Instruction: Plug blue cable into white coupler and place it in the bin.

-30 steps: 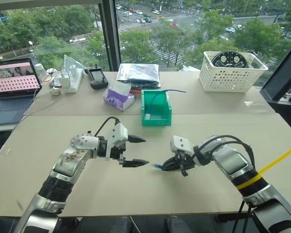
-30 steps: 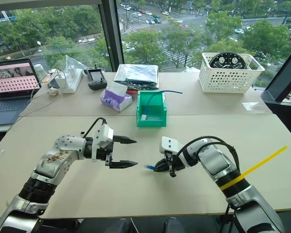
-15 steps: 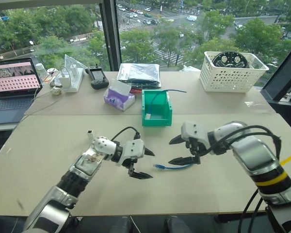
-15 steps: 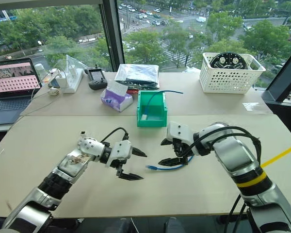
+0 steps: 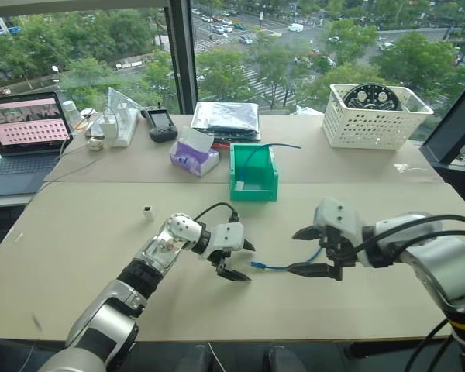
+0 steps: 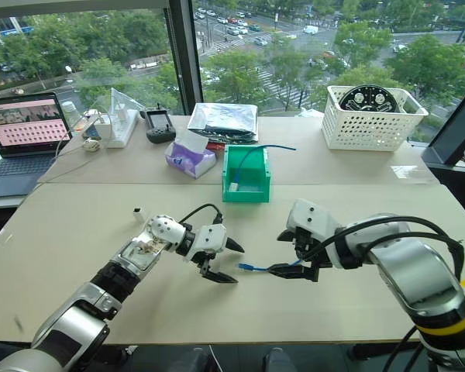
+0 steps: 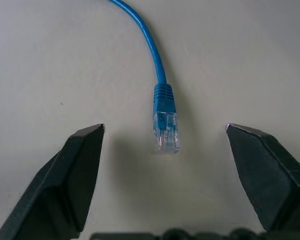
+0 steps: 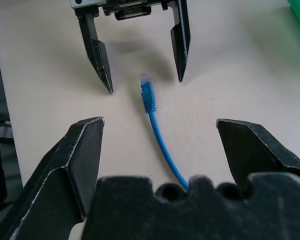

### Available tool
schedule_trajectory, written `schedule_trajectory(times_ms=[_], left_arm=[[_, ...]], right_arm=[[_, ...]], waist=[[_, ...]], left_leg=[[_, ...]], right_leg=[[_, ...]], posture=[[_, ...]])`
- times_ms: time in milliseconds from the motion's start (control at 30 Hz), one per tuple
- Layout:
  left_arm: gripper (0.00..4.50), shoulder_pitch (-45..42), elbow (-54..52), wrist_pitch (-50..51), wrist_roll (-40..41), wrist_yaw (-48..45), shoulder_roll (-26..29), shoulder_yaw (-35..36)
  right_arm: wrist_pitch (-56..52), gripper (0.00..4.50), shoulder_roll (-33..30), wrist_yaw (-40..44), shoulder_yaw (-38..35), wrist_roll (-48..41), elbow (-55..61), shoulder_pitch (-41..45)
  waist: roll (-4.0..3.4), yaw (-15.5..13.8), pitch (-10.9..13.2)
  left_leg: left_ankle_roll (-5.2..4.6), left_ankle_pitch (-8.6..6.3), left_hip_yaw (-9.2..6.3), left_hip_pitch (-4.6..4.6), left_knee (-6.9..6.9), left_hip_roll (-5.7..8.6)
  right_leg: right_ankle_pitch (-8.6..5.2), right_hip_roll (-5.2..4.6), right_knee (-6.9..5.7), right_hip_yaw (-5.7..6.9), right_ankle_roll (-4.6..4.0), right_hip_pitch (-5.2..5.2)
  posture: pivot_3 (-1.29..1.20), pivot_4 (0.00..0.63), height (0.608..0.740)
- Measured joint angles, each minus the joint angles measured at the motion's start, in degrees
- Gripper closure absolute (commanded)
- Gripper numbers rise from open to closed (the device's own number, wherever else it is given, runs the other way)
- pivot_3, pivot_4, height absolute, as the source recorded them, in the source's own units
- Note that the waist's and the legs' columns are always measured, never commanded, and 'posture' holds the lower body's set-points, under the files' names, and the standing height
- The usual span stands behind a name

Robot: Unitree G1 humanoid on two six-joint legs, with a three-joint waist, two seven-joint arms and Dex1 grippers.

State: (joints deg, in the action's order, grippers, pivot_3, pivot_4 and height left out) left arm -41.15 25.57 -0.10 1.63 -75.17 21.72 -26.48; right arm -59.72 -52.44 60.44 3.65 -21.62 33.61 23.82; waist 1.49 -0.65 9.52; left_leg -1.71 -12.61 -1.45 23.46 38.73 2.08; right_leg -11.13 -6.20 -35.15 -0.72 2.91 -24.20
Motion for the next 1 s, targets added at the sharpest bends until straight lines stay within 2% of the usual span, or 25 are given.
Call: schedule_trajectory(times_ms=[167,267,400,500,600,667,800,1000], left_arm=[[3.36,-0.1,0.9,0.2,0.0,-1.1,-0.6,0.0],[4.4,-0.1,1.3,0.6,0.1,-1.1,-1.1,0.4],[4.46,0.5,1.2,3.2,1.7,2.0,-4.6,2.9],[4.46,0.4,-2.8,10.3,6.8,7.2,-9.2,8.3],[4.46,-0.3,-5.2,13.6,8.0,10.4,-10.7,10.3],[4.46,-0.2,-6.3,16.7,9.3,13.5,-12.2,12.2],[4.46,0.1,-9.5,20.8,10.9,15.9,-13.2,13.0],[4.46,1.4,-13.6,24.1,12.0,16.5,-13.7,12.4]], right_arm=[[-5.3,0.25,-0.1,-2.7,-4.5,-4.8,4.3,-4.0],[-8.3,0.25,2.5,-5.1,-8.5,-8.6,6.0,-7.0],[-13.6,0.25,6.2,-8.2,-15.4,-13.9,7.7,-11.1],[-22.1,0.25,12.7,-11.4,-23.4,-19.0,8.6,-14.9],[-28.3,0.25,18.7,-15.0,-29.8,-21.2,8.4,-14.8],[-31.3,0.25,24.7,-19.1,-34.9,-22.1,6.5,-13.3],[-32.4,0.25,31.6,-27.7,-40.7,-25.1,1.7,-9.1],[-32.4,0.25,39.0,-40.0,-45.7,-30.7,-4.9,-1.3]], waist=[[0.0,-0.1,0.0],[0.01,-0.1,0.0],[0.01,-0.3,0.0],[0.03,-0.7,0.0],[0.03,-0.2,0.0],[0.02,0.0,0.0],[-0.01,0.3,0.0],[-0.08,0.5,0.0]], left_leg=[[0.0,0.0,0.01,0.04,0.19,-0.02],[-0.01,0.0,0.02,0.04,0.23,-0.04],[-0.02,0.0,-0.05,0.21,0.25,-0.03],[-0.1,-0.05,-0.1,0.39,0.33,0.02],[-0.12,-0.06,-0.05,0.31,0.3,0.02],[-0.11,-0.06,-0.06,0.27,0.29,-0.01],[-0.1,-0.05,-0.03,0.19,0.28,-0.01],[-0.1,-0.05,-0.04,0.17,0.22,0.0]], right_leg=[[0.0,-0.01,0.02,-0.02,0.27,0.06],[0.03,0.0,0.02,-0.02,0.31,0.08],[0.06,-0.01,0.05,-0.01,0.32,0.02],[0.29,-0.02,0.04,-0.01,0.0,-0.09],[0.3,0.0,0.04,-0.04,-0.02,-0.06],[0.28,0.04,0.02,-0.04,0.02,-0.06],[0.23,0.08,-0.03,-0.07,0.11,-0.05],[0.35,0.11,-0.07,-0.11,-0.1,-0.08]], posture=[[0.0,0.15,0.728],[0.0,0.15,0.728],[0.0,0.15,0.728],[0.0,0.15,0.728],[0.0,0.15,0.728],[0.0,0.15,0.728],[0.0,0.15,0.728],[0.0,0.15,0.728]])
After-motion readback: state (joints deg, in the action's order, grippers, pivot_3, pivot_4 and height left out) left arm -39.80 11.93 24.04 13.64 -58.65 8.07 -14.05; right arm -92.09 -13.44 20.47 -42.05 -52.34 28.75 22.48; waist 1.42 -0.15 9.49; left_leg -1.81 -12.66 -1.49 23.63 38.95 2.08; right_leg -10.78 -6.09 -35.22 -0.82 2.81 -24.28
